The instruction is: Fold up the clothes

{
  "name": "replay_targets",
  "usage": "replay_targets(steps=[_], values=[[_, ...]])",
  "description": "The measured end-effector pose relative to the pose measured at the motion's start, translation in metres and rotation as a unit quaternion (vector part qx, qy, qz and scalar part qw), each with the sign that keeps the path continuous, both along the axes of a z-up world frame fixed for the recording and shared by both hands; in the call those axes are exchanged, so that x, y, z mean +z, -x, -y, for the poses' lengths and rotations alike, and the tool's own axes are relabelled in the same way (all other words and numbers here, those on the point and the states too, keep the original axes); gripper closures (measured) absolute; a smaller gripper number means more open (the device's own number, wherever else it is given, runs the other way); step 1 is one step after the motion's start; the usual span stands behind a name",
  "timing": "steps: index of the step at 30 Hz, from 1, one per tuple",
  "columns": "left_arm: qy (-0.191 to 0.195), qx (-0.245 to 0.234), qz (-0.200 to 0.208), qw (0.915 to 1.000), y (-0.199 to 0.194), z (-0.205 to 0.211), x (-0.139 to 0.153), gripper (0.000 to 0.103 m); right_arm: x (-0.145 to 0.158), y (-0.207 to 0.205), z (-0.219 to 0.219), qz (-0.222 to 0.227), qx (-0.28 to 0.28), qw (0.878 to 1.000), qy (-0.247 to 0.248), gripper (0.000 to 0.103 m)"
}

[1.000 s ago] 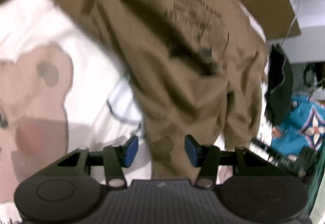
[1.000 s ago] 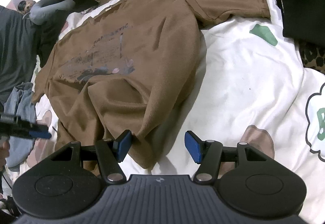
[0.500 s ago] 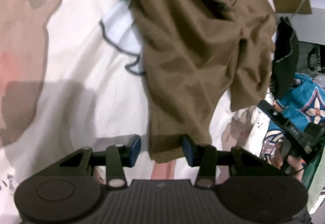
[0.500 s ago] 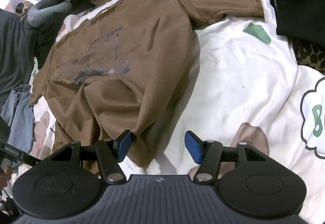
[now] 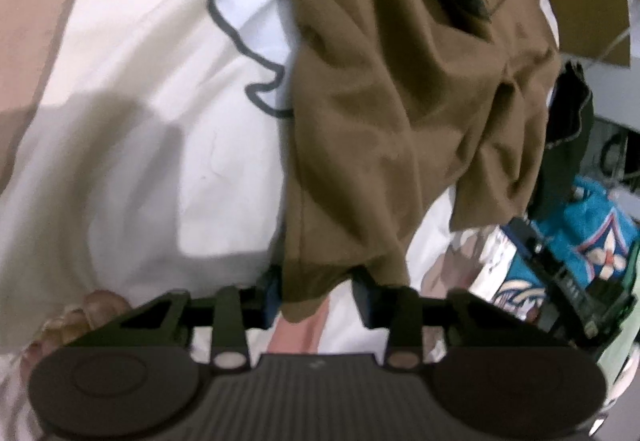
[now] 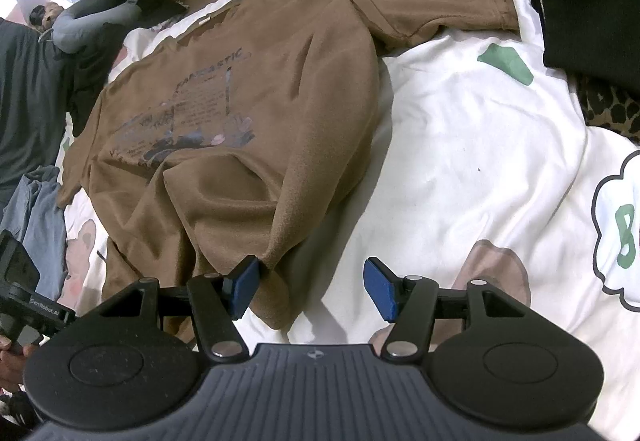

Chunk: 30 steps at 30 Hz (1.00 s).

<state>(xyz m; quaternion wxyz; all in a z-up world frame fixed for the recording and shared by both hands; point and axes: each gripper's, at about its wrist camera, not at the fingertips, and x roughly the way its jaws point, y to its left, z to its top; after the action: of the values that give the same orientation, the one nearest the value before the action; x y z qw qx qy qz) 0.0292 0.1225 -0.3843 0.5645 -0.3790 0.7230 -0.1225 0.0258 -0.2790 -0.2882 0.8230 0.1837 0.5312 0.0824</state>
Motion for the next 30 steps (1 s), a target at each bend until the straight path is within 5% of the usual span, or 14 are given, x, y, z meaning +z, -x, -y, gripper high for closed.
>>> replay_targets(steps=[4,19,30], values=[[0.006,0.029,0.000,0.9996,0.001,-0.006,-0.001,0.095,0.000,0.001,0.000,-0.001,0.000,1.000,0.001,0.039],[-0.046,0.007,0.067,0.9967,-0.026,-0.056,0.054,0.098,0.001,-0.001,0.009,0.006,-0.010,1.000,-0.003,0.039],[-0.118,0.081,0.122,0.9821,-0.034,-0.122,0.099,0.099,-0.019,-0.007,0.004,-0.010,-0.021,0.999,-0.032,0.038]])
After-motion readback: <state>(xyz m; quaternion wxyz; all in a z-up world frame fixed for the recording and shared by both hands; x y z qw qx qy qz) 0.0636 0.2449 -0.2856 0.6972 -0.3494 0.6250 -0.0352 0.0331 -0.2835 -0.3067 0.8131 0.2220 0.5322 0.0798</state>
